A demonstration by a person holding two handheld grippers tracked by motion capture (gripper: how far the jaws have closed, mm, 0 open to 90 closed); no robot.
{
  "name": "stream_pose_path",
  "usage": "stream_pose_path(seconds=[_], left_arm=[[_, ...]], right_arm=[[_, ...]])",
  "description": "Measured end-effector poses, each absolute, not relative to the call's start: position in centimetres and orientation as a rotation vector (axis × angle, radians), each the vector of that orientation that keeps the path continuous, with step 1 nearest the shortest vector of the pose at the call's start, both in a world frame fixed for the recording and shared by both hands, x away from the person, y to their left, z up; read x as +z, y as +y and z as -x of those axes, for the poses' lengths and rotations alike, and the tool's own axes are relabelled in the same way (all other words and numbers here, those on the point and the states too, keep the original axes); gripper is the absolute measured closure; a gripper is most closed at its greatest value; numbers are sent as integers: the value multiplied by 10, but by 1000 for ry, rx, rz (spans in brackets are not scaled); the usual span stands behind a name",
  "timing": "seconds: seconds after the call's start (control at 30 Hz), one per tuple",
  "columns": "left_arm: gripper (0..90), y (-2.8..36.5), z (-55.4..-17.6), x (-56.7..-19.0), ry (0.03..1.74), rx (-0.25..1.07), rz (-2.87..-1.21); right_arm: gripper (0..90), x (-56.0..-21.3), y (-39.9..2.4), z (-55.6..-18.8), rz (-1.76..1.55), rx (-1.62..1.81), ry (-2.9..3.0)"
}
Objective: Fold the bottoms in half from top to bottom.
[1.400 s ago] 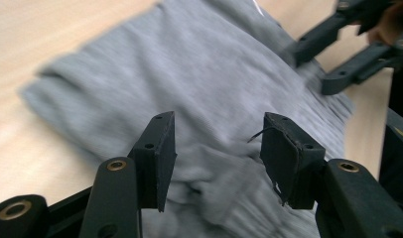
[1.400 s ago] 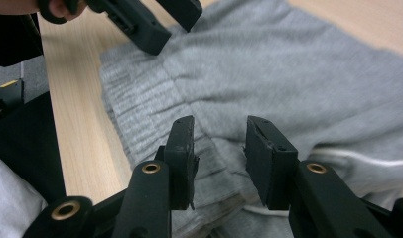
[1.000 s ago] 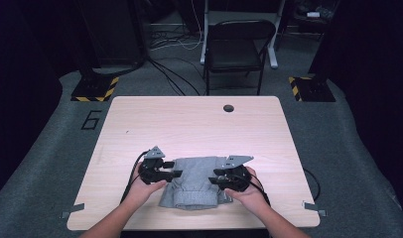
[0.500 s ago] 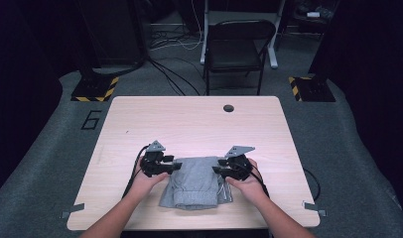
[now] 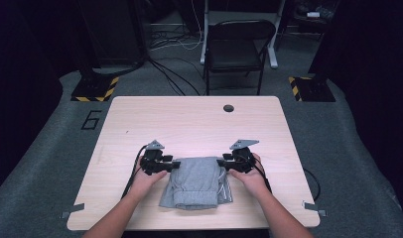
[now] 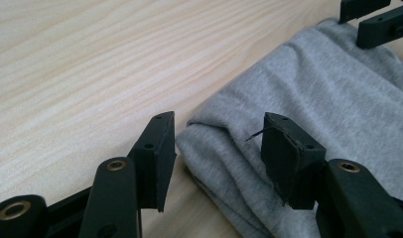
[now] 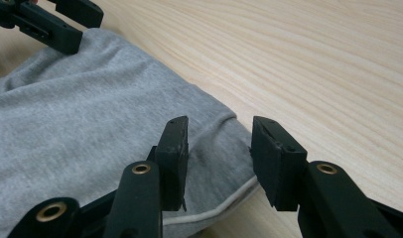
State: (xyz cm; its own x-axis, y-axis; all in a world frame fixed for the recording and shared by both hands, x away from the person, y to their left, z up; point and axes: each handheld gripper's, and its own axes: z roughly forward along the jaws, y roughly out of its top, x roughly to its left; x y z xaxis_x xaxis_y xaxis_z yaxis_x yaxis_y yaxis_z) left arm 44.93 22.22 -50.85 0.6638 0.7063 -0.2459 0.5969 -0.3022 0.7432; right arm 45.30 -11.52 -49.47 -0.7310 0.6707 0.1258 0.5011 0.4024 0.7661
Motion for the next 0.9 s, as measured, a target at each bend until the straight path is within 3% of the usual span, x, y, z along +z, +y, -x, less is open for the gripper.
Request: stream_pose_path(seconds=[0.47,0.9], left_arm=[[397,216,-454,-516,1030,152,-2001],[418,211,-453,-522,1010,140,-2033]], right_arm=[[464,-500,-119,-458,-1098,1182,2444],[417,-512,-113,-462,-1117,1131,2491]])
